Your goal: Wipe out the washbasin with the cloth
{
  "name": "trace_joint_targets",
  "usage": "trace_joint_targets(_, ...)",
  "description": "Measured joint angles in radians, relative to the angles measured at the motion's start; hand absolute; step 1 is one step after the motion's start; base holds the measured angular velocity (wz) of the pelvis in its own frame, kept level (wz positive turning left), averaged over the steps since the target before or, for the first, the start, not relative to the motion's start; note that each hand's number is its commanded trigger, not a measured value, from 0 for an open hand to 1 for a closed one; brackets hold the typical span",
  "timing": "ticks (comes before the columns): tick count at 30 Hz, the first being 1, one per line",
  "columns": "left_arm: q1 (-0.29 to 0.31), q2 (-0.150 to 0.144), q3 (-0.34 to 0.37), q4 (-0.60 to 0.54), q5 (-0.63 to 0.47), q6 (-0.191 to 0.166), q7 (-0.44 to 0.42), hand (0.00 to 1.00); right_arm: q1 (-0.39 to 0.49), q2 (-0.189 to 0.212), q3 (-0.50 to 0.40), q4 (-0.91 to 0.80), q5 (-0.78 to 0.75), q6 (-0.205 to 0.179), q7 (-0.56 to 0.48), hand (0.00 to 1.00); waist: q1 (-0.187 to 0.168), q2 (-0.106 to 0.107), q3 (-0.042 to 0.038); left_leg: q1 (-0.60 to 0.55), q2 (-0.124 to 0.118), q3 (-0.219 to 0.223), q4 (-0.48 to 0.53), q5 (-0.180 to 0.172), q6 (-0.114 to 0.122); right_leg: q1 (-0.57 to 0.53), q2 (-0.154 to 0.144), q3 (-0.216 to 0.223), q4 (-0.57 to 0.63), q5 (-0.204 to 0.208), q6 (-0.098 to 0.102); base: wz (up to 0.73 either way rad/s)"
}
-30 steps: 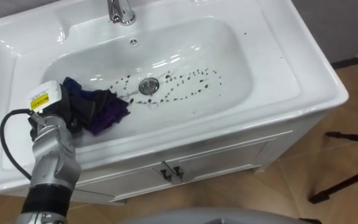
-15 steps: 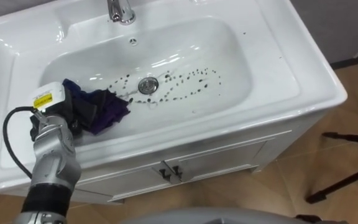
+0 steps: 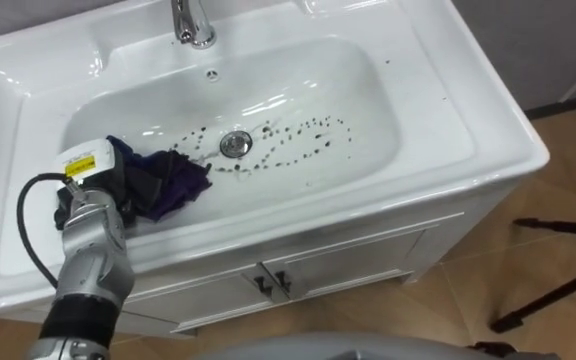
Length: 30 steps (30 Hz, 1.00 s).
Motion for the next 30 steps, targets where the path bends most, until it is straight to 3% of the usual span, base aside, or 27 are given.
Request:
trace_joint_targets(8,-0.011,-0.011,-0.019,0.027,0.003,0.004,-0.003,1.0,0.006,0.004,-0.013,-0.002,0.062,-0.005,-0.003,0.0,-0.017,-0.001,0.0019,0.007,0.001,0.028,0.0,0.0,0.0,-0.003,0.001,0.025,0.001,0.0,0.001,-0.07)
trace_joint_targets(14,-0.067,-0.028,-0.074,0.083,-0.003,0.006,-0.002,1.0,0.02,0.004,0.0,0.003,0.067,-0.006,0.002,0.0,-0.038,0.001,0.0033,-0.002,-0.001,0.031,0.0,0.0,0.0,-0.011,0.0,0.026,0.001,0.002,0.003,0.01)
trace_joint_targets(22,-0.1,-0.036,-0.107,0.124,-0.046,0.007,-0.003,1.0,0.043,0.004,-0.015,0.01,0.12,-0.007,-0.029,0.0,-0.108,0.008,0.0069,0.008,0.003,0.057,-0.002,0.0,0.0,-0.007,0.0,0.037,0.007,0.002,0.003,-0.05)
trace_joint_targets(30,-0.113,-0.036,-0.126,0.13,-0.098,-0.002,-0.002,1.0,0.065,0.003,-0.028,0.01,0.136,-0.007,-0.043,0.0,-0.151,0.006,0.0111,0.01,0.012,0.083,-0.005,-0.001,-0.001,-0.028,0.001,0.065,0.031,0.002,0.004,-0.1)
